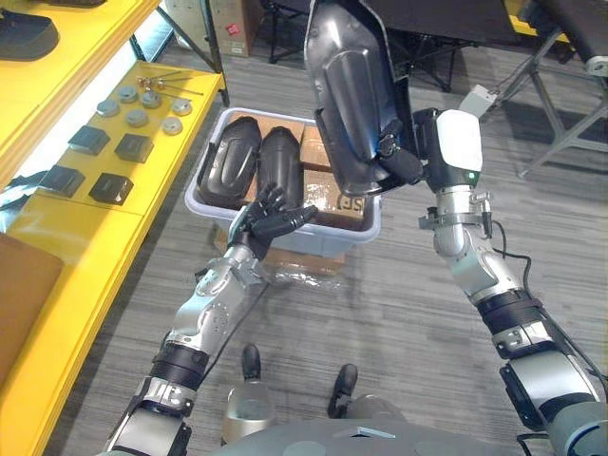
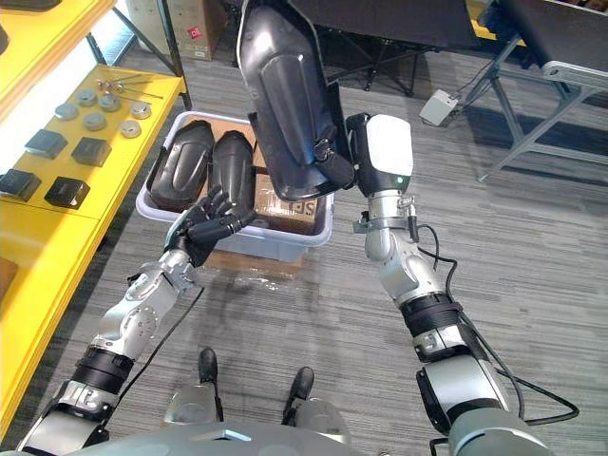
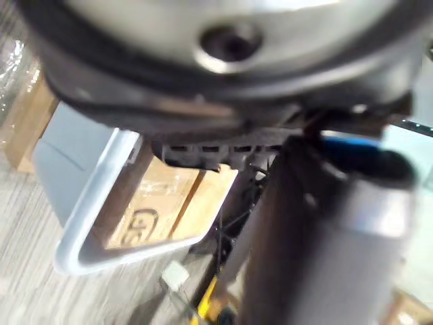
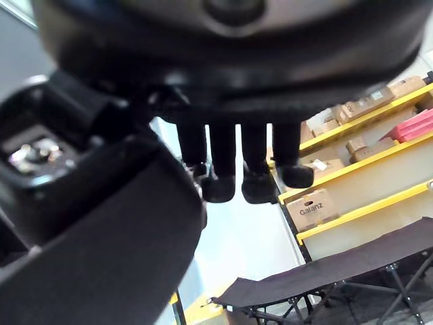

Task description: Walk over and take three plastic housings, then place them on the shelf

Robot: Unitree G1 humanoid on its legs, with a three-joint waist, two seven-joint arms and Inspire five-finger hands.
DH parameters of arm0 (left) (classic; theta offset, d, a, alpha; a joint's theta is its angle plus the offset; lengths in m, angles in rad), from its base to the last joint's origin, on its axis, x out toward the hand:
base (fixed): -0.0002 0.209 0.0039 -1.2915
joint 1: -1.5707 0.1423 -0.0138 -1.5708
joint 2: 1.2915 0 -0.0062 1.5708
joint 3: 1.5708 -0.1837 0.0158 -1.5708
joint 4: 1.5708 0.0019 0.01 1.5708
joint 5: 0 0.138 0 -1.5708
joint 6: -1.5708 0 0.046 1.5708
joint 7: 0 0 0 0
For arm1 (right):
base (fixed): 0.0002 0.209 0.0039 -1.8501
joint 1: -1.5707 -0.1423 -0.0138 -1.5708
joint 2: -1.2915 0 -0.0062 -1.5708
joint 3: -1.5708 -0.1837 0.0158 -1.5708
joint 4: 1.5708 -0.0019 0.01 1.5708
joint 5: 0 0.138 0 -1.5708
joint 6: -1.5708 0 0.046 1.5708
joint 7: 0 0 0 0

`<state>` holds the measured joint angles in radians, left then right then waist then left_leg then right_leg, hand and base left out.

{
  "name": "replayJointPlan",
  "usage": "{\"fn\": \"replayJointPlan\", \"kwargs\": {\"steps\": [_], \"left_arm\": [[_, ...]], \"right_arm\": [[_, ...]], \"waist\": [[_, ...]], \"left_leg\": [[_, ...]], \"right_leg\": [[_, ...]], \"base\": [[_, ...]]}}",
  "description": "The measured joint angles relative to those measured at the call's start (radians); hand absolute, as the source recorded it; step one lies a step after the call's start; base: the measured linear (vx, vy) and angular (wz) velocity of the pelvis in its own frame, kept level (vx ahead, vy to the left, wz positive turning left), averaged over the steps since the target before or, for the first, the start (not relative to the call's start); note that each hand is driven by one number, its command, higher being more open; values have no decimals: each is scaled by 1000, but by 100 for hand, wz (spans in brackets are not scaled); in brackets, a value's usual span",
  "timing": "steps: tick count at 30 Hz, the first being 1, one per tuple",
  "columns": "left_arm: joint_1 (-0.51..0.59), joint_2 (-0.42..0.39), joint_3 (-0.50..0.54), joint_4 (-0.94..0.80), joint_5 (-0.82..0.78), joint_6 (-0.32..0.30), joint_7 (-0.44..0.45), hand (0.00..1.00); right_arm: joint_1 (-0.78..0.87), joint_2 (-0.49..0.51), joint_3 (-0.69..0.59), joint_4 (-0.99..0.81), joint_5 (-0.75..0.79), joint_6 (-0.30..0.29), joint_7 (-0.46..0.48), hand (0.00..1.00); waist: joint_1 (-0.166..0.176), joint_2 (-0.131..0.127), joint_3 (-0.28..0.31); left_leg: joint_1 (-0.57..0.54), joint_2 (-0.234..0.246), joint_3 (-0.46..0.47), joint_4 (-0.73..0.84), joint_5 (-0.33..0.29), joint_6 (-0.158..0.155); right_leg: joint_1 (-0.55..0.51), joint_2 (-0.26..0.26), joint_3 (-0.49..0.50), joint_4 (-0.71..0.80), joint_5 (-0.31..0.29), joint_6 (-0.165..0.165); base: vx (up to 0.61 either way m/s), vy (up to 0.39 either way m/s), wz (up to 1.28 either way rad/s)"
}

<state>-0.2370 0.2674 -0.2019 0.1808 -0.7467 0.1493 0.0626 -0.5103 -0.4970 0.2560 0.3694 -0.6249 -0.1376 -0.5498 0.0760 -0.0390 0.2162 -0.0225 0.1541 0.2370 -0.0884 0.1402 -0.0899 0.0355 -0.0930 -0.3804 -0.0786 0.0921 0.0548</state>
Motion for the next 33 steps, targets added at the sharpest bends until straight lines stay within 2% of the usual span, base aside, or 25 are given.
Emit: {"fn": "replayJointPlan", "kwargs": {"steps": [6,9,14,19,22,33], "left_arm": [[-3,-11,3,10,-205,7,-60,100],[-3,-10,3,12,-278,8,-94,100],[-3,-4,1,12,-351,8,-144,100],[-5,2,2,12,-357,7,-188,100],[-11,-14,2,9,-358,7,-217,100],[5,-16,13,-25,-374,31,-241,100]], "right_arm": [[67,34,33,-17,-40,-38,20,0],[69,35,32,-14,-41,-44,20,0],[69,37,33,-5,-44,-46,18,0],[92,41,64,38,-104,-49,15,0],[129,43,118,50,-132,-76,20,0],[145,60,87,51,-145,-97,19,0]], "waist": [[1,9,-46],[1,19,-52],[1,20,-58],[2,17,-88],[2,17,-99],[1,18,-100]], "left_leg": [[0,-2,-1,0,1,1],[0,-4,-3,0,3,3],[-1,-7,-9,2,5,6],[-3,-7,-13,1,5,7],[-4,-7,-18,0,5,7],[-5,-6,-23,0,5,7]], "right_leg": [[0,-2,0,-6,5,0],[1,-8,-1,-6,7,4],[2,-12,-4,-7,10,6],[3,-11,-7,-7,10,6],[3,-11,-14,-7,10,6],[3,-10,-19,-7,10,6]], "base": [[5,0,0],[37,4,2],[4,1,1],[0,0,0],[0,-1,1],[3,-1,0]]}}
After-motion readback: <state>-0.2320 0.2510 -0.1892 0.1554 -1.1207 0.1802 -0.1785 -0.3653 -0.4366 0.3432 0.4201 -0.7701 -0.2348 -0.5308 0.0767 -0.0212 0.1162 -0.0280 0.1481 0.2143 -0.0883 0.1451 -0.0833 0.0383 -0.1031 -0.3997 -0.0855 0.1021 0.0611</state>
